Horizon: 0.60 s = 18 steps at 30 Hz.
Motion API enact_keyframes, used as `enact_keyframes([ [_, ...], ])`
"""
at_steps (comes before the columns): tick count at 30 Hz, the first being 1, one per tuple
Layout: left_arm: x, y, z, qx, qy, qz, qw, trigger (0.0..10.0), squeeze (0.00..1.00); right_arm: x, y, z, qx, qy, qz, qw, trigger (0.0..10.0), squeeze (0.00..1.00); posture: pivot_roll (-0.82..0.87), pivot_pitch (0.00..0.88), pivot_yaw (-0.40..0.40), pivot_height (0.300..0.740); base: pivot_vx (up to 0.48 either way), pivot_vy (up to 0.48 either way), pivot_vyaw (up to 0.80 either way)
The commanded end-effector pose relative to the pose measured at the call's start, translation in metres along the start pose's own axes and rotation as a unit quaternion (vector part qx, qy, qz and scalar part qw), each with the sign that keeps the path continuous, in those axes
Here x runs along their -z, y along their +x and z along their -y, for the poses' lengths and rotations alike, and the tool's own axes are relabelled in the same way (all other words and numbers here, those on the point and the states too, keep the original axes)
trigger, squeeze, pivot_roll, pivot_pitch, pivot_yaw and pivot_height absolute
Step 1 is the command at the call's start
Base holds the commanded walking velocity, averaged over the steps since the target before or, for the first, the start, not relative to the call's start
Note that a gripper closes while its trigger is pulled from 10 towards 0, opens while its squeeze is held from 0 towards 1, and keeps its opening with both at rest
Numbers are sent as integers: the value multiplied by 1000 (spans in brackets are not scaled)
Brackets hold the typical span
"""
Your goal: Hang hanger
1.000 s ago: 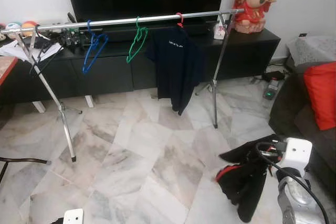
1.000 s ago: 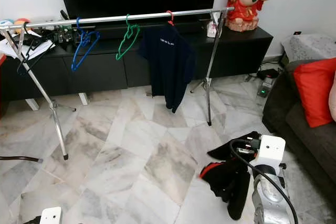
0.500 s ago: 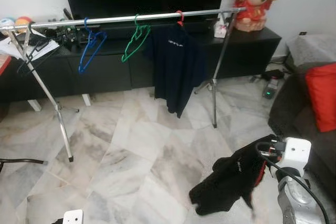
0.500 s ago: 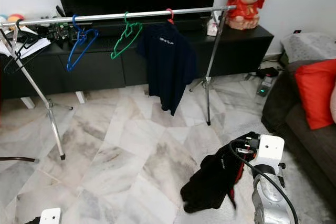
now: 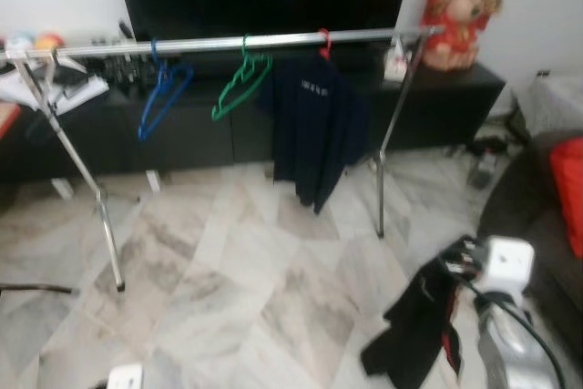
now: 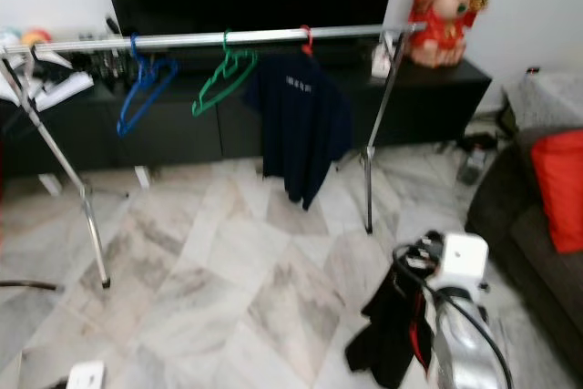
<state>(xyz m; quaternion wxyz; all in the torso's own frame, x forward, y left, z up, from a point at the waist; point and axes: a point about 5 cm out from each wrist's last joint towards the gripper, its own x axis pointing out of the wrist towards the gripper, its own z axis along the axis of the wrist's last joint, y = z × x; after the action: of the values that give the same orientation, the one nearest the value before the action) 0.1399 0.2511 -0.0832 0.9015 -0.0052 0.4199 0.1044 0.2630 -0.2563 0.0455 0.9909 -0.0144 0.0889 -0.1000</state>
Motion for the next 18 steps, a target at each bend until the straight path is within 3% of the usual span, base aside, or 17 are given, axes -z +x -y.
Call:
enact_keyframes([
  [1,2,1,7,9,-4,-4,1000,10000,0,-8,1,9,12,-7,15,1000,10000,0,-27,0,-33,716,274,0,0],
  [18,0,1,6,8,-3,-3,1000,10000,0,-9,2,9,16,-5,19,1000,10000,0,-25,0,-25,716,281,0,0],
])
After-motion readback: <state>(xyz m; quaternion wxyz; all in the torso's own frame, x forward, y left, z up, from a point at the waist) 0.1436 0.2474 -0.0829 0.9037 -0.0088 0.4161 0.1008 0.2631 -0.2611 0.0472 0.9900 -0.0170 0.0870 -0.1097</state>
